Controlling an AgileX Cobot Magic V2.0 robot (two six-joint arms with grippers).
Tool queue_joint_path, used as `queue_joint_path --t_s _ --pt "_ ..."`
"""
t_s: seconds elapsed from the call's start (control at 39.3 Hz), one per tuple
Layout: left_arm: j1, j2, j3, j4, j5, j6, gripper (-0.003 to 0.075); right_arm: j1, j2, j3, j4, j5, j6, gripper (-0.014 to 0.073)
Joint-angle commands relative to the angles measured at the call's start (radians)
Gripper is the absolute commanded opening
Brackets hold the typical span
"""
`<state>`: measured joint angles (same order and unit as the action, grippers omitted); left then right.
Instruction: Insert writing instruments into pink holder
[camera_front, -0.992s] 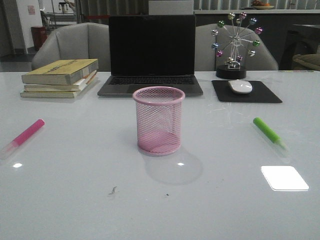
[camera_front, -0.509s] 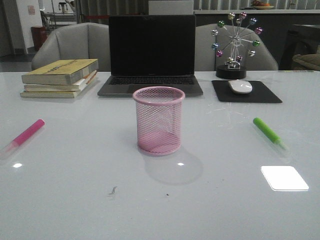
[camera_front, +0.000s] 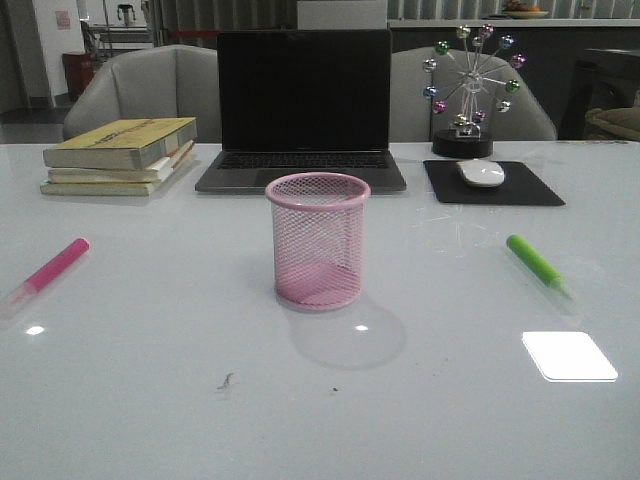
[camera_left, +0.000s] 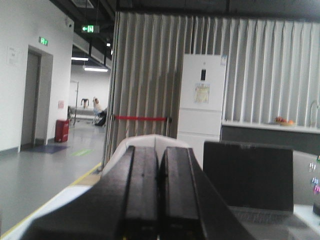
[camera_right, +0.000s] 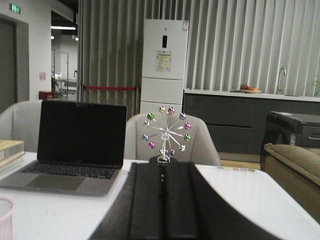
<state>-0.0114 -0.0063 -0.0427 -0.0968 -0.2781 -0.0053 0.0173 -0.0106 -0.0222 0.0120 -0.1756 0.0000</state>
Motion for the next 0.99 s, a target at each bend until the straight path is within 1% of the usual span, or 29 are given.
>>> queue_joint_path --t_s 0.0,0.1,0.18,0.31,0.48,0.58,0.66,0.74,0.84,0.92,0.97 --pt "-0.009 -0.018 -0.103 0.002 -0.09 -0.018 0.0092 -0.003 -0.018 -0.146 -0.012 -0.011 0.027 0.005" --pt "-0.011 -0.007 -0.181 0.033 -0.045 -0.018 0.0092 -0.003 -0.007 -0.251 -0.012 0.102 0.027 0.005" --pt "-0.011 0.016 -0.248 0.056 0.003 -0.018 0.0092 -0.003 0.02 -0.322 -0.012 0.159 0.027 0.005" --pt "-0.011 0.081 -0.338 0.068 0.034 -0.018 0.0092 -0.003 0.108 -0.43 -0.012 0.243 0.027 0.005" --pt "-0.011 0.216 -0.451 0.071 0.047 -0.018 0.0092 -0.003 0.278 -0.569 -0.012 0.263 0.027 0.005" --pt "-0.011 0.31 -0.512 0.112 0.129 -0.018 0.0093 -0.003 0.379 -0.633 -0.012 0.256 0.027 0.005" --pt "-0.011 0.377 -0.546 0.112 0.184 -0.018 0.0102 -0.003 0.442 -0.658 -0.012 0.248 0.026 0.005" --pt "-0.011 0.434 -0.561 0.11 0.205 -0.018 0.0136 -0.003 0.491 -0.662 -0.012 0.253 0.023 0.005" --pt "-0.011 0.488 -0.561 0.109 0.202 -0.018 0.0211 -0.003 0.553 -0.662 -0.012 0.313 0.022 0.0066" --pt "-0.011 0.523 -0.561 0.109 0.209 -0.018 0.0291 -0.003 0.588 -0.662 -0.012 0.376 0.022 0.0122" --pt "-0.011 0.541 -0.561 0.109 0.209 -0.018 0.034 -0.003 0.61 -0.662 -0.012 0.419 0.022 0.0188"
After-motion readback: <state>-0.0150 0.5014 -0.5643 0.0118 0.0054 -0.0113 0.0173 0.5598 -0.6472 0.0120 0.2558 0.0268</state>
